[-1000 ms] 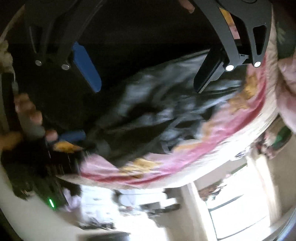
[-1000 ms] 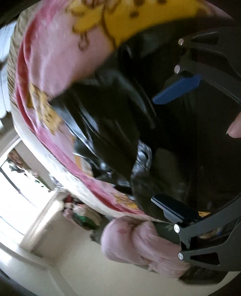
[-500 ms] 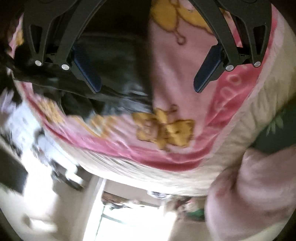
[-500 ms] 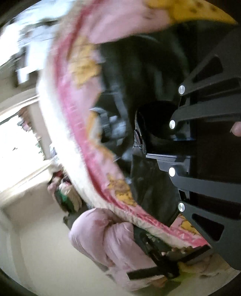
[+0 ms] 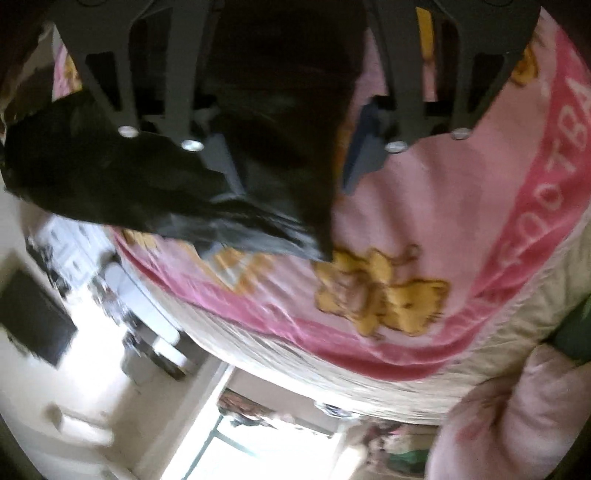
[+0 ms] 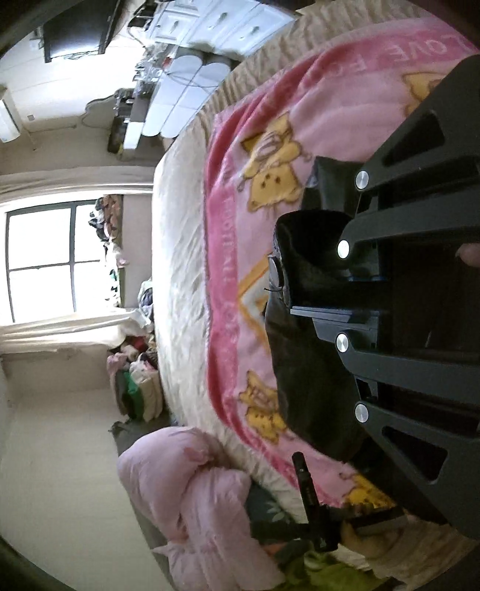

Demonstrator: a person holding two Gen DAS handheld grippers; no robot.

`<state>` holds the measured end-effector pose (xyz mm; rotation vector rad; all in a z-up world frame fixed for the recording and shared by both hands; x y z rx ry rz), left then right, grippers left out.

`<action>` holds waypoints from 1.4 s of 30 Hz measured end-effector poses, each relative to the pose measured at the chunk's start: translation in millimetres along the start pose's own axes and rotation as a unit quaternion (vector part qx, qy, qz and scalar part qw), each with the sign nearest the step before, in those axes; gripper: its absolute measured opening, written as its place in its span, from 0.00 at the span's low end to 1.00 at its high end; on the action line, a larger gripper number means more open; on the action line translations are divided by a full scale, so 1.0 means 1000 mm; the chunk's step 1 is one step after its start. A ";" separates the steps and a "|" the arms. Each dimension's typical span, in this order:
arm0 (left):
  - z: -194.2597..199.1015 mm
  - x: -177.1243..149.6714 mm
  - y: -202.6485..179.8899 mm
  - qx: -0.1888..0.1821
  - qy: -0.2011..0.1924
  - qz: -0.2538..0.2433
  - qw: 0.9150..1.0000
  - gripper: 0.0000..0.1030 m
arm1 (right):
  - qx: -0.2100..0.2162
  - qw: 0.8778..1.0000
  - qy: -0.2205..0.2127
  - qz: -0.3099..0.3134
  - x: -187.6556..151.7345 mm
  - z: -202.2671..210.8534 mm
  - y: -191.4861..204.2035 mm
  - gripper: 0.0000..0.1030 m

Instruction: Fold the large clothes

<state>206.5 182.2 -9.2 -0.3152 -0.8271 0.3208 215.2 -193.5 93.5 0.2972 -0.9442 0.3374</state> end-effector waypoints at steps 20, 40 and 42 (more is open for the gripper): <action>-0.057 -0.042 -0.018 0.015 0.111 -0.066 0.991 0.19 | -0.049 0.994 0.084 -0.040 -0.043 -0.043 -0.029 0.09; -0.056 -0.040 -0.017 0.011 0.112 -0.061 0.992 0.19 | -0.084 0.993 0.066 -0.045 -0.037 -0.051 -0.027 0.48; -0.057 -0.040 -0.017 0.011 0.112 -0.061 0.992 0.19 | -0.079 0.993 0.083 -0.024 -0.038 -0.068 -0.014 0.47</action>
Point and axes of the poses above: each gripper's, at about its wrist camera, not at the fingertips, and z roughly against the way its jaws point, y to its left, x to its top, the point moved 1 cm from there along -z, roughly the way its jaws point, and after that the axes turned 1 degree about z, right-handed, at the moved point
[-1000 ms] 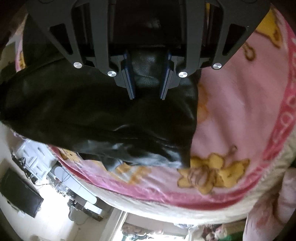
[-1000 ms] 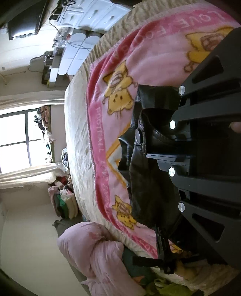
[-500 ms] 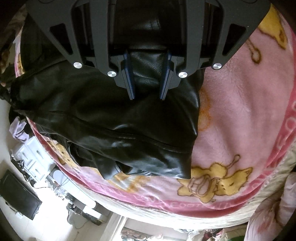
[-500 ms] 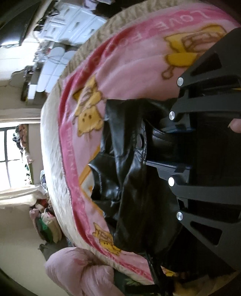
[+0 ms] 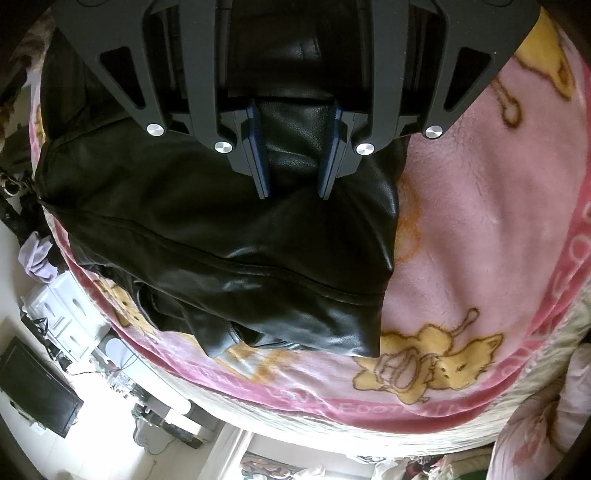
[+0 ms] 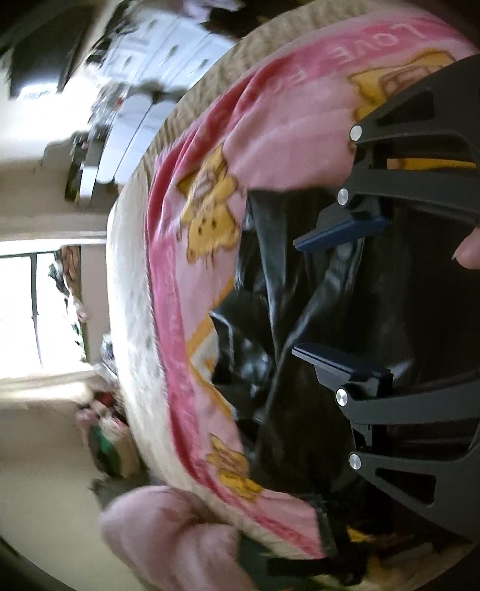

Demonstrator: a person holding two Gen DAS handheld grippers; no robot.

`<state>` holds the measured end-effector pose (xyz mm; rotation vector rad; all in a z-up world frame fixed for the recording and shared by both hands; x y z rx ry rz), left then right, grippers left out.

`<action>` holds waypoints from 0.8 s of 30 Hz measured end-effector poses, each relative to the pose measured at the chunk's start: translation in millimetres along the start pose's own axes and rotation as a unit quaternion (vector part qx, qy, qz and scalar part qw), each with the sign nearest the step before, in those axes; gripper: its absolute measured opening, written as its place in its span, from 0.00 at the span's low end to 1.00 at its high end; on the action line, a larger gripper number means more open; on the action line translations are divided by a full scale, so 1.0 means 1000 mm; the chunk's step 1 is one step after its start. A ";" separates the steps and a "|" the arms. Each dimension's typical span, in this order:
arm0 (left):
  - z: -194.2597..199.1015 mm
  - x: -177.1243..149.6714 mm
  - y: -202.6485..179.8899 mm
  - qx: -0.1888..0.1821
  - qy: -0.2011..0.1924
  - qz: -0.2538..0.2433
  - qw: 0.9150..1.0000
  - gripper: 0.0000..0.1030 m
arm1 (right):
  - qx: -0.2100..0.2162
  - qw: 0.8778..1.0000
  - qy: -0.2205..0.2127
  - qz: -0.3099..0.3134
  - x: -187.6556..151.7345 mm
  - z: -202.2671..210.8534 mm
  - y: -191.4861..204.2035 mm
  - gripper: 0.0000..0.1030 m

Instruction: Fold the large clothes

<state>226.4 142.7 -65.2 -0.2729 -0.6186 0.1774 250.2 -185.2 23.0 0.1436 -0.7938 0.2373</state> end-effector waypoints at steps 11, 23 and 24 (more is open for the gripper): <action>0.000 0.000 -0.001 -0.004 0.001 0.002 1.000 0.19 | -0.018 0.992 0.123 0.013 -0.035 -0.092 0.003 0.36; 0.045 0.026 0.018 -0.027 -0.050 0.040 0.998 0.20 | 0.021 0.998 0.055 0.038 -0.021 -0.035 0.008 0.47; 0.046 0.031 0.018 -0.020 -0.055 0.037 0.998 0.20 | 0.023 0.998 0.049 0.039 -0.020 -0.029 0.008 0.48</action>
Point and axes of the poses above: each gripper's, at about its wrist camera, not at the fingertips, and z roughly against the way its jaws point, y to its left, x to its top, the point moved 1 cm from there along -z, roughly the way its jaws point, and after that the axes turned 1 degree about z, right-handed, at the moved point
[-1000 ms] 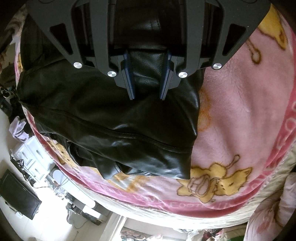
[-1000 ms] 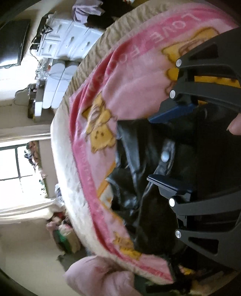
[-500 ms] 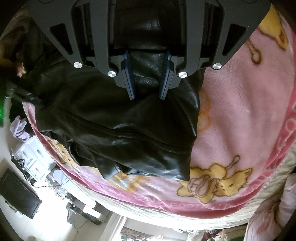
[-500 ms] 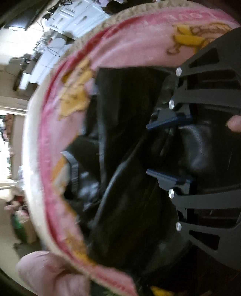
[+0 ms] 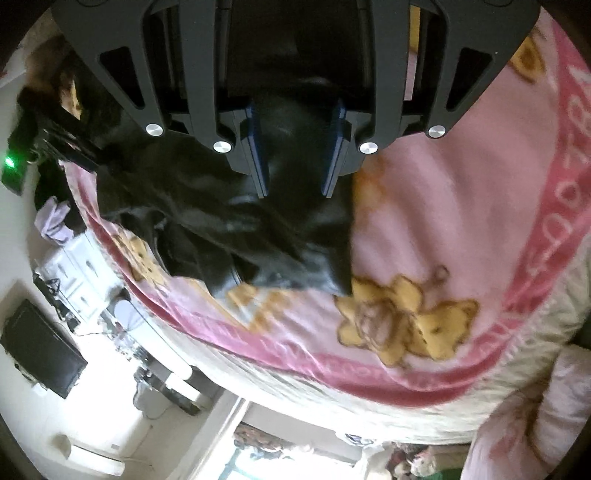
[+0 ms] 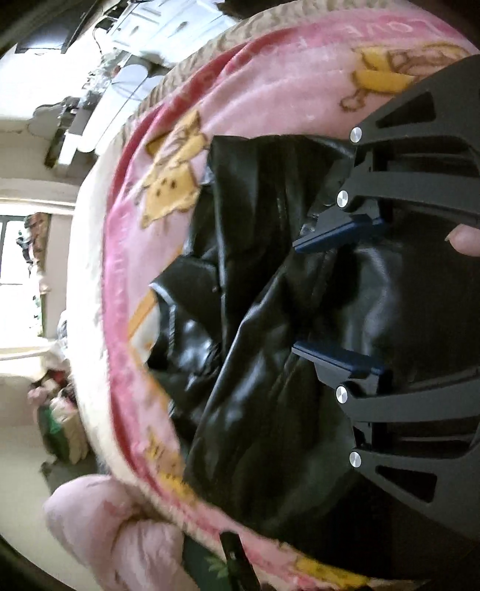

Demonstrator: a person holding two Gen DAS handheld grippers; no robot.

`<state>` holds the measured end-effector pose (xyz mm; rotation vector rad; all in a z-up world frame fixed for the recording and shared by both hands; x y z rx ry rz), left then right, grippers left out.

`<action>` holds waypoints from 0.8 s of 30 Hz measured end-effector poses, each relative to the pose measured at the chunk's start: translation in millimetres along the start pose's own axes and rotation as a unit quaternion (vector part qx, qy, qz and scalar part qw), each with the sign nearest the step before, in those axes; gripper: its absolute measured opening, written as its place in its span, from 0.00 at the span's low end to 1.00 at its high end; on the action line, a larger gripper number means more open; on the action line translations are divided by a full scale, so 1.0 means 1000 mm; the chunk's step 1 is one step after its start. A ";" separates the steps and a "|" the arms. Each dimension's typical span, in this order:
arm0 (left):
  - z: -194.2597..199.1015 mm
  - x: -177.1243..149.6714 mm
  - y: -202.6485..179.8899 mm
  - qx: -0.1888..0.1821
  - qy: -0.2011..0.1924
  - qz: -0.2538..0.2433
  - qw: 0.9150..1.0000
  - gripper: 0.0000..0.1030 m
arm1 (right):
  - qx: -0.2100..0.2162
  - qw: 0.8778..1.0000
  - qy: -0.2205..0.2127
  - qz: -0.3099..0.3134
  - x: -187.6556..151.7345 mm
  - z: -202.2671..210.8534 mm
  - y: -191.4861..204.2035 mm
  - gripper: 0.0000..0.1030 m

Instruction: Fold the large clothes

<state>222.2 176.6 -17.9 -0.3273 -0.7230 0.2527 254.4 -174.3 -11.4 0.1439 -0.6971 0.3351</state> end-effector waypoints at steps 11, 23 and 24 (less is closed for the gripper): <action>-0.039 0.017 -0.032 -0.002 0.026 -0.047 0.999 0.07 | 0.013 0.999 -0.049 0.006 -0.013 0.043 -0.003 0.48; -0.091 -0.002 -0.006 0.044 0.077 -0.039 0.995 0.00 | 0.025 0.999 -0.025 0.031 -0.019 0.017 0.016 0.54; -0.091 -0.003 -0.004 0.040 0.076 -0.038 0.996 0.00 | 0.019 0.999 -0.010 0.033 -0.021 0.010 0.016 0.54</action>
Point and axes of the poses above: each gripper's, at about its wrist camera, not at the fingertips, and z roughly against the way its jaws point, y to its left, x to its top, the point moved 1 cm from there along -z, roughly the way its jaws point, and after that the axes turned 1 degree about z, right-handed, at the moved point
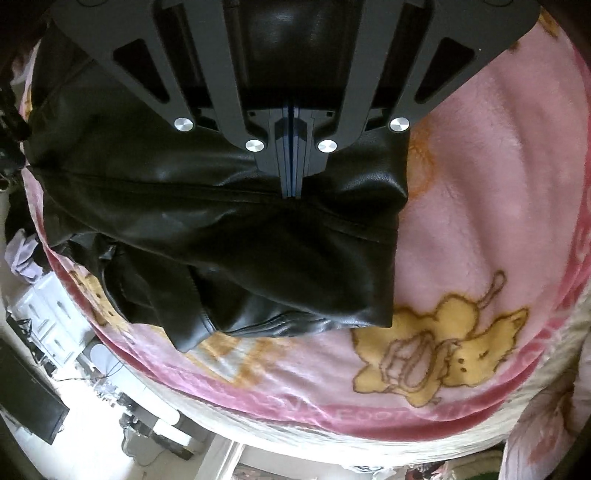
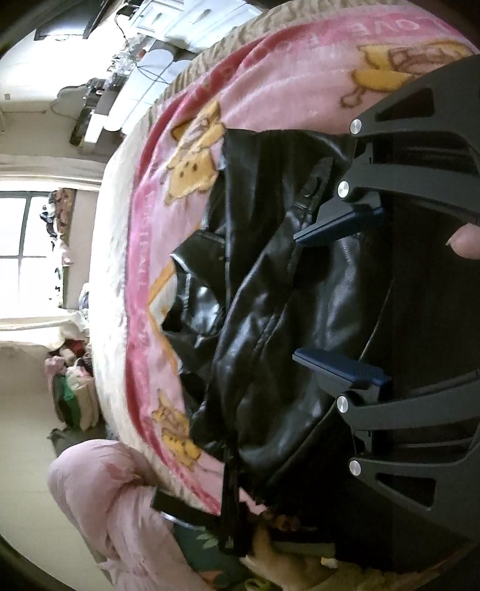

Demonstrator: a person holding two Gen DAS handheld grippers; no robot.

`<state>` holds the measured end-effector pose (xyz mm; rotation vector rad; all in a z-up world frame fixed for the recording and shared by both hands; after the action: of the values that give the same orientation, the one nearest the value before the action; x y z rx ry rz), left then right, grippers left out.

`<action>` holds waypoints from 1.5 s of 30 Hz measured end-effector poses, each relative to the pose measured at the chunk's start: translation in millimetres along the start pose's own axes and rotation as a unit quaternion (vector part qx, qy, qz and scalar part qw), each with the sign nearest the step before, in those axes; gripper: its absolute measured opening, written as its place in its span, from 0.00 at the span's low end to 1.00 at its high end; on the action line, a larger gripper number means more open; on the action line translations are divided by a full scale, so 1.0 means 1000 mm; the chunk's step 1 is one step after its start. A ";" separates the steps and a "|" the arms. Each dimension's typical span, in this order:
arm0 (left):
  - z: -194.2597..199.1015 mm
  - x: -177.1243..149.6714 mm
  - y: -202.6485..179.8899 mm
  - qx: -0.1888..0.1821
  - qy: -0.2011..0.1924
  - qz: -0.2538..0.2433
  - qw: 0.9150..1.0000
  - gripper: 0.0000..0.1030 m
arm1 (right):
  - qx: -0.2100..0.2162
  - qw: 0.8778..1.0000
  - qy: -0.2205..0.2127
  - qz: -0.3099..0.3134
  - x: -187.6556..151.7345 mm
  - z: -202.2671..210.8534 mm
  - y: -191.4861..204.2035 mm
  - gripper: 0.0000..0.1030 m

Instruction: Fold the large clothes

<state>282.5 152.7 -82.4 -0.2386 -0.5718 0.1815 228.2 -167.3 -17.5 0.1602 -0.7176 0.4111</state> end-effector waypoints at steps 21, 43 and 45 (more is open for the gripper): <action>0.011 -0.012 -0.010 0.011 -0.024 -0.016 1.000 0.00 | 0.035 0.998 0.044 -0.042 -0.018 -0.021 0.000 0.81; 0.063 -0.019 -0.050 0.017 -0.048 -0.037 0.998 0.91 | 0.052 0.996 0.001 -0.069 -0.007 0.007 -0.011 0.93; 0.066 -0.020 -0.051 0.016 -0.047 -0.034 0.998 0.91 | 0.053 0.996 -0.004 -0.071 -0.005 0.010 -0.013 0.93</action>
<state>235.0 110.4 -24.6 -0.1797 -0.6696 0.1365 223.7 -183.7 -13.2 0.3116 -0.6887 0.3125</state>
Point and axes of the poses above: each gripper's, at about its wrist camera, not at the fingertips, and z roughly against the way its jaws point, y to its left, x to its top, the point moved 1 cm from there along -z, roughly the way its jaws point, and after that the axes turned 1 degree about z, right-handed, at the moved point
